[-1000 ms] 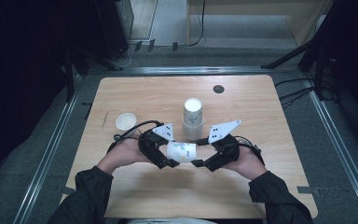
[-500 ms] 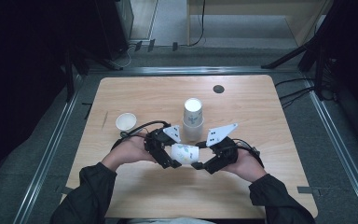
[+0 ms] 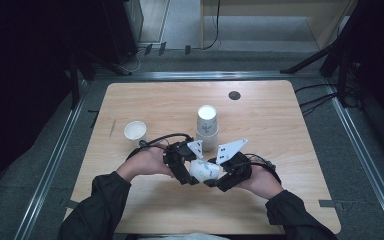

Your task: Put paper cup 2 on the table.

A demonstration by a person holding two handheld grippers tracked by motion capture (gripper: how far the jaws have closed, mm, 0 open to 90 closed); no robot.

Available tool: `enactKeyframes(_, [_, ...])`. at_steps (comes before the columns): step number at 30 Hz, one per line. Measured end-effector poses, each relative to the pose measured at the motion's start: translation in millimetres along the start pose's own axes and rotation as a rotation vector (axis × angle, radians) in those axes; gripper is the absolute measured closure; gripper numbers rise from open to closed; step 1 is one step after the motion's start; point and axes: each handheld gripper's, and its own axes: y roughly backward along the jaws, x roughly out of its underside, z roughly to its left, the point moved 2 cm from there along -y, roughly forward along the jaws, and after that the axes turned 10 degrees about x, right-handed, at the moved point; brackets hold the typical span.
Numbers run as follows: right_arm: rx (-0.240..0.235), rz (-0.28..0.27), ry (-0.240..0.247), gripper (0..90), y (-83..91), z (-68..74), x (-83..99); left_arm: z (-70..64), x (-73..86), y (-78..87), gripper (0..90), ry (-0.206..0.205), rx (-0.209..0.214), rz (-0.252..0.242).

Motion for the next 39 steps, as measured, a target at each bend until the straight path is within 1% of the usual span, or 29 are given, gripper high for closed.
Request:
enactKeyframes(1, [0.0, 0.0, 0.0, 30.3, 0.0, 0.0, 0.0, 0.2, -0.5, -0.2, 24.9, 0.0, 0.003, 0.005])
enactKeyframes(2, [0.006, 0.005, 0.015, 34.0, -0.8, 0.7, 0.3, 0.5, -0.3, -0.6, 24.8, -0.002, 0.002, 0.002])
enactKeyframes(4, [0.004, 0.006, 0.017, 34.7, -0.2, 0.5, 0.1, 0.3, 0.5, 0.4, 24.9, -0.01, 0.002, -0.011])
enactKeyframes(5, [0.008, 0.005, 0.022, 35.0, 0.6, 0.3, -0.4, 0.6, 0.9, 1.4, 24.9, -0.022, 0.001, -0.018])
enactKeyframes(6, [0.008, 0.005, 0.022, 35.0, 0.6, 0.3, -0.4, 0.6, 0.9, 1.4, 24.8, -0.022, 0.001, -0.018])
enactKeyframes(8, [0.008, -0.002, 0.017, 35.0, 3.3, 0.1, -2.3, 0.0, 1.2, 3.3, 23.3, -0.019, 0.002, -0.037])
enactKeyframes(9, [0.005, -0.008, 0.014, 35.0, 4.0, 0.0, -2.5, -0.4, 1.3, 5.6, 21.8, -0.025, -0.006, -0.058])
enactKeyframes(10, [0.005, -0.008, 0.014, 35.0, 4.0, 0.0, -2.5, -0.4, 1.3, 5.6, 18.3, -0.025, -0.006, -0.058])
enactKeyframes(11, [0.007, -0.017, 0.013, 35.0, 6.8, -1.4, -2.5, 0.6, 1.5, 7.8, 15.5, -0.013, 0.001, -0.082])
enactKeyframes(12, [0.012, -0.021, 0.007, 35.0, 8.0, -2.1, -2.4, 0.6, 1.5, 7.8, 14.2, -0.013, 0.001, -0.082])
enactKeyframes(13, [0.012, -0.022, 0.004, 35.0, 9.1, -2.5, -2.2, 1.8, 2.4, 10.5, 13.0, -0.002, 0.002, -0.106])
enactKeyframes(15, [0.013, -0.038, 0.0, 34.9, 11.7, -4.8, -2.0, 2.3, 3.6, 13.4, 13.0, 0.0, 0.003, -0.13])
enactKeyframes(16, [0.013, -0.038, 0.0, 34.9, 11.7, -4.8, -2.0, 2.3, 3.6, 13.4, 13.0, 0.0, 0.003, -0.13])
enactKeyframes(17, [0.014, -0.047, -0.009, 34.9, 14.5, -6.7, -2.1, 2.0, 4.7, 15.9, 13.0, 0.0, -0.003, -0.15])
enactKeyframes(19, [0.012, -0.06, -0.015, 34.9, 16.9, -8.2, -2.2, 1.7, 6.5, 18.8, 13.1, -0.003, -0.013, -0.173])
enactKeyframes(22, [0.009, -0.074, -0.019, 34.8, 19.8, -10.3, -3.0, 1.2, 8.6, 21.5, 13.1, -0.002, -0.023, -0.188])
enactKeyframes(25, [0.001, -0.1, -0.023, 34.8, 23.8, -13.1, -5.1, -0.1, 11.7, 25.9, 13.1, 0.005, -0.023, -0.22])
enactKeyframes(26, [-0.01, -0.122, -0.021, 34.8, 26.2, -15.0, -6.7, -1.6, 14.3, 28.6, 13.1, 0.012, -0.025, -0.243])
enactKeyframes(28, [-0.017, -0.128, -0.02, 34.8, 27.2, -15.6, -7.3, -1.9, 15.4, 29.7, 13.1, 0.01, -0.025, -0.249])
enactKeyframes(29, [-0.021, -0.136, -0.026, 34.8, 29.2, -17.2, -8.7, -4.4, 18.7, 32.5, 13.1, 0.022, -0.026, -0.277])
enactKeyframes(30, [-0.021, -0.136, -0.026, 34.8, 29.2, -17.2, -8.7, -4.4, 18.7, 32.5, 13.1, 0.022, -0.026, -0.277])
enactKeyframes(31, [-0.03, -0.152, -0.031, 34.8, 30.9, -19.0, -10.5, -6.3, 21.5, 34.9, 13.2, 0.027, -0.026, -0.31])
enactKeyframes(32, [-0.03, -0.152, -0.031, 34.8, 30.9, -19.0, -10.5, -6.3, 21.5, 34.9, 13.6, 0.027, -0.026, -0.31])
enactKeyframes(33, [-0.04, -0.166, -0.038, 34.7, 31.9, -21.2, -12.8, -7.9, 23.8, 37.3, 13.8, 0.039, -0.016, -0.337])
enactKeyframes(34, [-0.04, -0.166, -0.038, 34.7, 31.9, -21.2, -12.8, -7.9, 23.8, 37.3, 14.0, 0.039, -0.016, -0.337])
enactKeyframes(35, [-0.043, -0.17, -0.038, 34.8, 32.0, -22.0, -13.8, -8.9, 24.8, 39.0, 14.0, 0.045, -0.014, -0.351])
enactKeyframes(37, [-0.058, -0.175, -0.036, 34.7, 31.5, -22.9, -15.7, -10.4, 25.9, 41.4, 14.0, 0.055, -0.023, -0.377])
enactKeyframes(38, [-0.073, -0.181, -0.029, 34.7, 30.2, -23.0, -17.1, -11.0, 26.7, 42.7, 14.0, 0.064, -0.015, -0.402])
enactKeyframes(39, [-0.078, -0.181, -0.025, 34.7, 29.5, -22.9, -17.8, -12.3, 28.2, 44.4, 14.1, 0.079, -0.004, -0.444])
